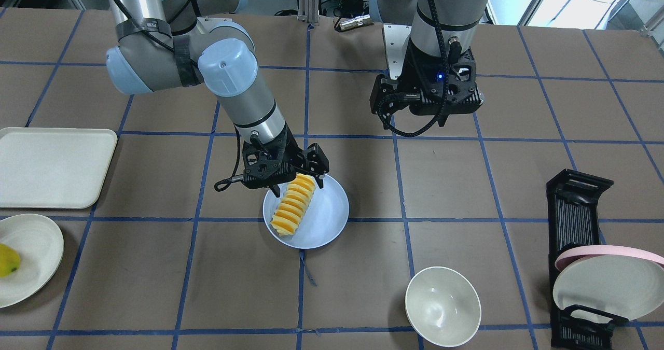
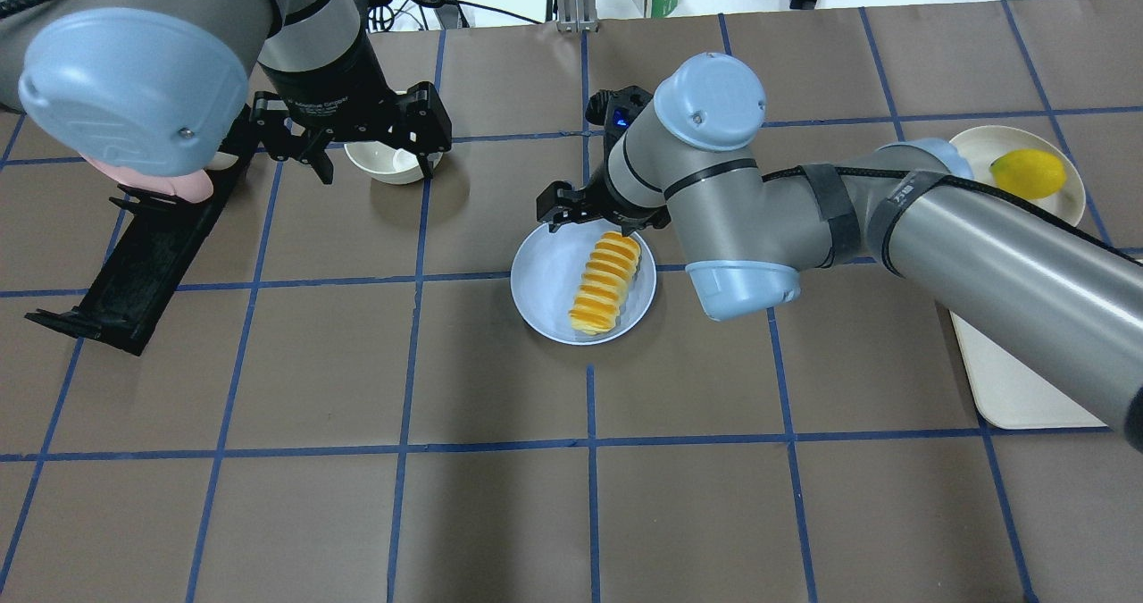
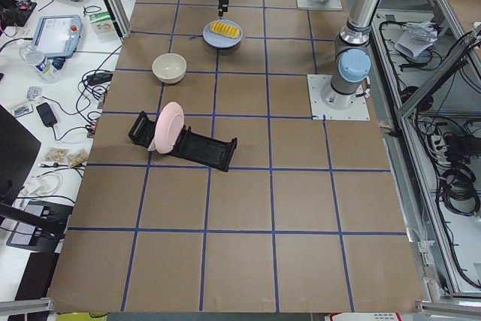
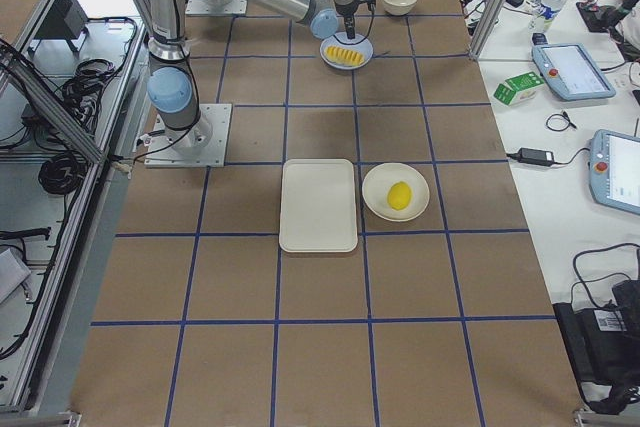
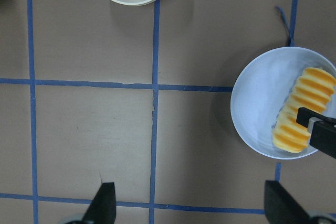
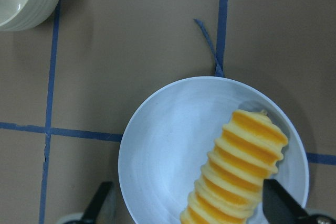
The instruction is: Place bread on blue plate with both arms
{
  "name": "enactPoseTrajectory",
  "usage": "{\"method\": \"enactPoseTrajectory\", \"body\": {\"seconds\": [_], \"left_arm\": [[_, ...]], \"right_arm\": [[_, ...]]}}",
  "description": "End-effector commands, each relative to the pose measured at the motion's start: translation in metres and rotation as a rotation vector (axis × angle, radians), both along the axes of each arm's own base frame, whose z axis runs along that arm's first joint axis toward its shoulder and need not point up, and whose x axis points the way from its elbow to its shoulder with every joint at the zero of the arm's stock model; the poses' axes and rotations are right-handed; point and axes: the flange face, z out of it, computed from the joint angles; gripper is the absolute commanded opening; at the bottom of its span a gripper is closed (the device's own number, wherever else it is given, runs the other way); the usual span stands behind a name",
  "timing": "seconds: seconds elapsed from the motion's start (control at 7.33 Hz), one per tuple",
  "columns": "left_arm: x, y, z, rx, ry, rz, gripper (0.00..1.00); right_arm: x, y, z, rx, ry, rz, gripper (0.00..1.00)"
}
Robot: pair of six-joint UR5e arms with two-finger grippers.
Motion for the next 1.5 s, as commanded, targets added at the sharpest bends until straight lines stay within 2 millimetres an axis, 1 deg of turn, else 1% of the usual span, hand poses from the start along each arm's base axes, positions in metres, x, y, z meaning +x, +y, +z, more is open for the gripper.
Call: {"method": "enactPoseTrajectory", "body": {"seconds": [0.0,0.14,0.27,0.41,0.55,0.68,0.82,1.09,1.23,1.36], "left_arm": [[0.0,0.0,0.0,0.001,0.0,-0.001,1.0],[-0.001,0.003,0.003,-0.006,0.0,-0.004,1.0],[-0.001,0.004,0.005,-0.009,0.0,-0.004,1.0],[0.0,0.002,0.003,-0.006,0.0,-0.001,1.0],[-0.001,0.004,0.005,-0.009,0.0,-0.003,1.0],[0.001,0.005,0.004,-0.007,0.0,0.005,1.0],[0.0,0.004,0.003,-0.008,0.003,0.0,1.0],[0.0,0.003,0.0,-0.002,0.007,0.019,1.0],[-0.001,0.005,0.005,-0.009,0.013,0.015,1.0],[0.002,0.007,0.011,-0.023,0.004,0.014,1.0]], "right_arm": [[-0.028,-0.014,0.038,0.027,0.084,0.057,1.0],[-0.053,-0.026,0.065,0.036,0.097,0.065,1.0],[-0.077,-0.036,0.097,0.072,0.107,0.05,1.0],[-0.098,-0.047,0.13,0.095,0.155,0.014,1.0],[-0.108,-0.054,0.158,0.119,0.224,0.011,1.0],[-0.113,-0.055,0.172,0.122,0.278,0.041,1.0],[-0.115,-0.046,0.168,0.178,0.315,0.05,1.0],[-0.118,-0.042,0.168,0.195,0.336,0.043,1.0],[-0.119,-0.043,0.169,0.191,0.34,0.045,1.0],[-0.123,-0.043,0.167,0.197,0.345,0.047,1.0]]}}
